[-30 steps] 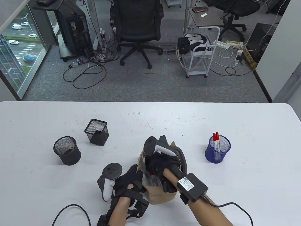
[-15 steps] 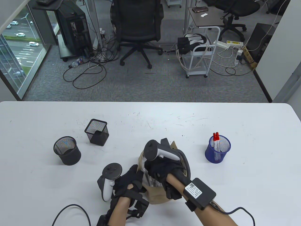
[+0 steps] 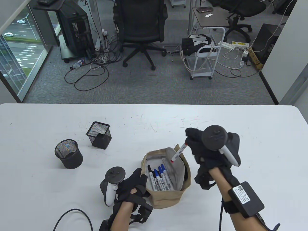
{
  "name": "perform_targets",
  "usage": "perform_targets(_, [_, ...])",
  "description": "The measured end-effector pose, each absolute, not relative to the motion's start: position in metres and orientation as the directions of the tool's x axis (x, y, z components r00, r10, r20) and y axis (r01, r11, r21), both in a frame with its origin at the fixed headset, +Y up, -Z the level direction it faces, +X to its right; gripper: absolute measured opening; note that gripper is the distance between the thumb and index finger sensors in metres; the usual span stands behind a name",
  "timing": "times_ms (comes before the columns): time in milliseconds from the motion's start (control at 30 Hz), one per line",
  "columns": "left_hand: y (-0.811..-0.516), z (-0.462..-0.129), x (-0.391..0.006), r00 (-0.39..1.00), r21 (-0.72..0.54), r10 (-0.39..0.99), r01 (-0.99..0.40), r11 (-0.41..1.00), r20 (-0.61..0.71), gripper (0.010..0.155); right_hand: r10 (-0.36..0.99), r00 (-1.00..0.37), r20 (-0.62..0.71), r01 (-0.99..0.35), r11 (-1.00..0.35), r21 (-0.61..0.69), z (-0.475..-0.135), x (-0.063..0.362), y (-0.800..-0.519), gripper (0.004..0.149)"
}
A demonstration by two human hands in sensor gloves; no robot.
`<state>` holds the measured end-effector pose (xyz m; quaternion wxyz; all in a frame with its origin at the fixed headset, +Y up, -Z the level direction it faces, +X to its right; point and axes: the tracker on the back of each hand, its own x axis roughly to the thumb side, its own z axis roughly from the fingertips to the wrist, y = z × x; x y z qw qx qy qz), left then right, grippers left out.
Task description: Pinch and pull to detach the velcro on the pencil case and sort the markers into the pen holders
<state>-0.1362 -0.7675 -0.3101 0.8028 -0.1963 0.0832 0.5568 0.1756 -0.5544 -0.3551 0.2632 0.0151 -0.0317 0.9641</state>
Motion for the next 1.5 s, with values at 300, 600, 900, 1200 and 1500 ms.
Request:
perform_targets(300, [-0.767,-0.31,-0.136,0.369,-0.224,0.861,-0.926,0.305,-0.35,0.068,0.395,-0.885,-0.247,-0.319,-0.9,-0.296,-0.364,0.26,-0.548,0.046])
perform_targets(600, [-0.767,-0.31,-0.135,0.38,-0.227,0.857,-0.921,0.316,-0.349,0.069,0.274,-0.883,-0.382,-0.249,-0.962,-0.114,-0.403,0.275,-0.589,0.047])
perform_targets(900, [-0.767,-0.31,-0.134,0.38,-0.232,0.856,-0.921,0.314,-0.35,0.069,0.312,-0.918,-0.245,-0.324,-0.946,0.012,-0.408,0.243,-0.592,0.062])
perform_targets(1200, [-0.767,-0.31,-0.135,0.365,-0.23,0.867,-0.926,0.3,-0.34,0.07,0.236,-0.972,0.0,-0.223,-0.917,0.33,-0.375,0.165,-0.626,0.077])
perform_targets(1500, [-0.768,-0.312,-0.136,0.361,-0.241,0.871,-0.926,0.291,-0.334,0.07,0.37,-0.926,-0.077,-0.356,-0.782,0.511,-0.364,0.142,-0.696,0.078])
